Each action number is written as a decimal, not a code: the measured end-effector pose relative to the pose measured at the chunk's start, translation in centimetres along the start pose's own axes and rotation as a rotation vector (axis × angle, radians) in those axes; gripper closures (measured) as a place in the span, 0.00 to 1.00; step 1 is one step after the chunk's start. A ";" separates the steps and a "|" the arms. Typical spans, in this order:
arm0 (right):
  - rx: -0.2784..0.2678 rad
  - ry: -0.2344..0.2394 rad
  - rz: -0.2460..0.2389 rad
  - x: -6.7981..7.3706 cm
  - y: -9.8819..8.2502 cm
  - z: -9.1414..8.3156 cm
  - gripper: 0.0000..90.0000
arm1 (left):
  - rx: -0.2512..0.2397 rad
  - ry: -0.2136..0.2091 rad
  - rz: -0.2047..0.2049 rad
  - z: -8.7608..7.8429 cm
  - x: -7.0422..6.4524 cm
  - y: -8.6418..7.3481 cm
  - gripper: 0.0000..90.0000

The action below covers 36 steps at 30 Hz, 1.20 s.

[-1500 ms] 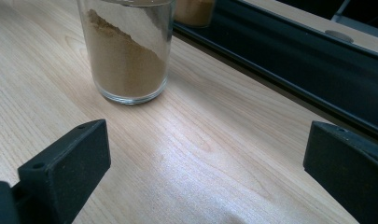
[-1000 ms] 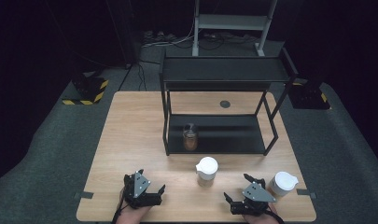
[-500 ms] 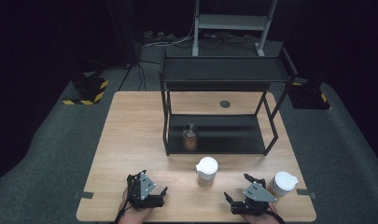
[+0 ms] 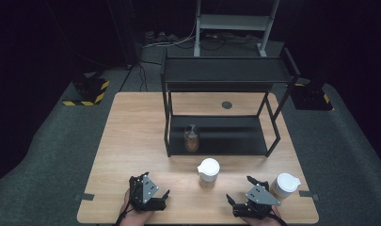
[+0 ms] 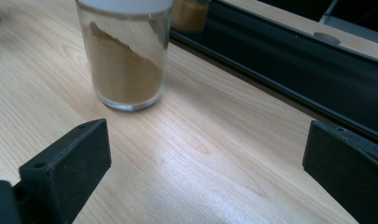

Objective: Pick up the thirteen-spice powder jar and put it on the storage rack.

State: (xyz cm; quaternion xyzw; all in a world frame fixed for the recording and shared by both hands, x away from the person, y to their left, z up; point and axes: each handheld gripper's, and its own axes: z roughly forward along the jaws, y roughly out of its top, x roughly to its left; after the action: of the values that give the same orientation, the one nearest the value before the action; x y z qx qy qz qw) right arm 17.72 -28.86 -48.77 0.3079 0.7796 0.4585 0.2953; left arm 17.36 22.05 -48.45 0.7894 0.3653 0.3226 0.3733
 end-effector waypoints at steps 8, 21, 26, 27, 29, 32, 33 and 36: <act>-0.010 0.000 0.007 0.3 1.1 -0.1 0.00 | -0.005 -0.009 -0.011 0.0 0.3 -0.1 0.01; -0.040 0.024 -0.015 0.9 2.1 0.2 0.00 | -0.014 -0.009 -0.009 -0.1 0.2 -0.3 0.01; -0.047 0.028 -0.012 1.0 2.7 0.6 0.00 | -0.018 -0.011 -0.016 -0.1 0.3 -0.3 0.01; -0.049 0.033 -0.010 1.0 2.8 0.7 0.00 | -0.019 -0.011 -0.016 -0.1 0.3 -0.3 0.01; -0.050 0.033 -0.009 1.0 2.8 0.8 0.00 | -0.021 -0.012 -0.017 -0.2 0.3 -0.4 0.01; -0.054 0.037 0.000 1.0 3.0 1.0 0.00 | -0.019 -0.012 -0.015 -0.1 0.3 -0.3 0.01; -0.054 0.039 0.001 1.0 3.1 1.1 0.00 | -0.018 -0.013 -0.013 -0.1 0.3 -0.3 0.01; -0.058 0.049 0.016 1.1 3.2 1.3 0.00 | -0.007 -0.010 -0.001 0.0 0.2 -0.1 0.01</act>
State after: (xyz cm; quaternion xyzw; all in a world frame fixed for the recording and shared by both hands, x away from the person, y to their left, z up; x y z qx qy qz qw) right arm 18.72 -26.09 -46.59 0.2940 0.7704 0.4908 0.2812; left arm 17.38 22.26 -48.50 0.7894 0.3627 0.3198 0.3782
